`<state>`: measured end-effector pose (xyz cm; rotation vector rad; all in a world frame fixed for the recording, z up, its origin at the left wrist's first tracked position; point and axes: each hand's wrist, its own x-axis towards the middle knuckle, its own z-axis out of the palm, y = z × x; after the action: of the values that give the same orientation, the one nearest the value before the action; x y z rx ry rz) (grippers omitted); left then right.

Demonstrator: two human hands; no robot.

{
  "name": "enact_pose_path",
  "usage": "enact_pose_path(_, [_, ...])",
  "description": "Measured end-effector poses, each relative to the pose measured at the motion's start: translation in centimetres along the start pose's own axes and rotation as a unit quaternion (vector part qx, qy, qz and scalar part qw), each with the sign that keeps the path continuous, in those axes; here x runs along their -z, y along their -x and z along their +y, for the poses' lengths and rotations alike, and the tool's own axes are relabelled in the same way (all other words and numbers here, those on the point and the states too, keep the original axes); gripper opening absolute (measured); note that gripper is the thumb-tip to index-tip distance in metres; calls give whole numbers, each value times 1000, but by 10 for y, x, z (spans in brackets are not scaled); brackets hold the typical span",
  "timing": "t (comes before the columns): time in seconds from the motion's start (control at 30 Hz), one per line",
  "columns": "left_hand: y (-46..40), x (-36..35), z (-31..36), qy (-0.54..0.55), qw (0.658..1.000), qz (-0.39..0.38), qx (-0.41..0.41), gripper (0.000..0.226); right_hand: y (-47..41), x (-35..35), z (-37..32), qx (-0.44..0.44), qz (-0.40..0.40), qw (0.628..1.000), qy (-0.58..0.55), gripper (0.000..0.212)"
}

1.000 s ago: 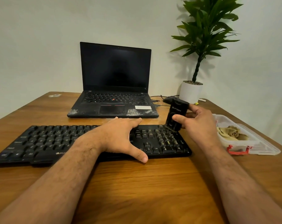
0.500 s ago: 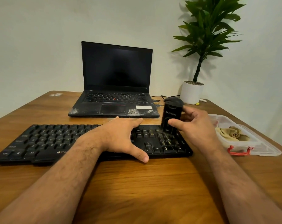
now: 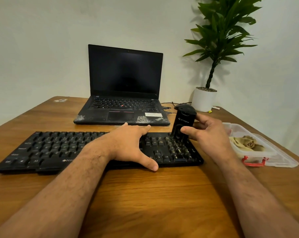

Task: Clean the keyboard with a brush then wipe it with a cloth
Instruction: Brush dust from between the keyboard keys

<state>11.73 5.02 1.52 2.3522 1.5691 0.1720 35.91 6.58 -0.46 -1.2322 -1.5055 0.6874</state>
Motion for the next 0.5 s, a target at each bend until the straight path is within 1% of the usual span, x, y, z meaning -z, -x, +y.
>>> enact_pose_path(0.17, [-2, -2, -2, 7, 1000, 3, 4, 132, 6, 13, -4, 22, -140, 988, -69, 42])
enact_pose_path(0.23, [-2, -3, -2, 10, 1000, 2, 4, 131, 7, 14, -6, 17, -171, 982, -73, 43])
enact_pose_path(0.27, [-2, -2, -2, 11, 1000, 2, 4, 130, 7, 12, -7, 12, -168, 984, -65, 44])
enact_pose_path(0.3, [-2, -2, -1, 10, 1000, 0, 4, 130, 6, 11, -7, 9, -148, 988, -52, 44])
enact_pose_path(0.4, [-1, 0, 0, 8, 1000, -2, 1, 128, 3, 6, -9, 6, -43, 999, -14, 45])
enact_pose_path(0.43, [-1, 0, 0, 7, 1000, -2, -1, 127, 3, 5, -9, 2, -22, 1000, -8, 48])
enact_pose_path(0.5, [-1, 1, 1, 6, 1000, 0, -3, 126, 6, 4, -13, -1, -27, 1000, -3, 47])
